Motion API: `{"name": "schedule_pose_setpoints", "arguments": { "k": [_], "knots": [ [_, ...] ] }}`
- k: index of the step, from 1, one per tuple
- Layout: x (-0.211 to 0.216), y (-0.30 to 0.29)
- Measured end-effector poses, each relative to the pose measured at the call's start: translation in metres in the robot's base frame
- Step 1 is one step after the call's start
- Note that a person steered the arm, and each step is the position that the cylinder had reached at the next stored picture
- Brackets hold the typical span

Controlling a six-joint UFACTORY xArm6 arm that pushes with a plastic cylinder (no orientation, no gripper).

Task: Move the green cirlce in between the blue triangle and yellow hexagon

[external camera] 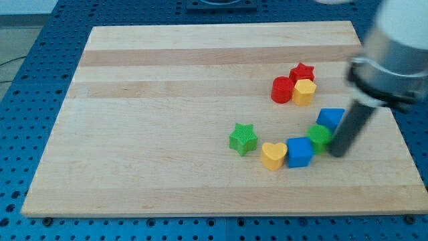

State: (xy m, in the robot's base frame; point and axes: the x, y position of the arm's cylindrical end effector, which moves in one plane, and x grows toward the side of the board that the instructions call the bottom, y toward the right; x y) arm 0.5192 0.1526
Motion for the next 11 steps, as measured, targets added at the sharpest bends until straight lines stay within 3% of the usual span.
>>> {"name": "schedule_pose_setpoints", "arguments": {
  "k": [1, 3, 4, 5, 6, 7, 8, 9, 10, 11],
  "knots": [
    [-0.049, -0.036],
    [-0.002, -0.045],
    [-0.02, -0.094],
    [-0.071, -0.102],
    [-0.076, -0.088],
    [-0.04, -0.096],
    [-0.046, -0.074],
    [-0.08, -0.057],
    [-0.083, -0.009],
    [-0.083, -0.003]
  ]
}}
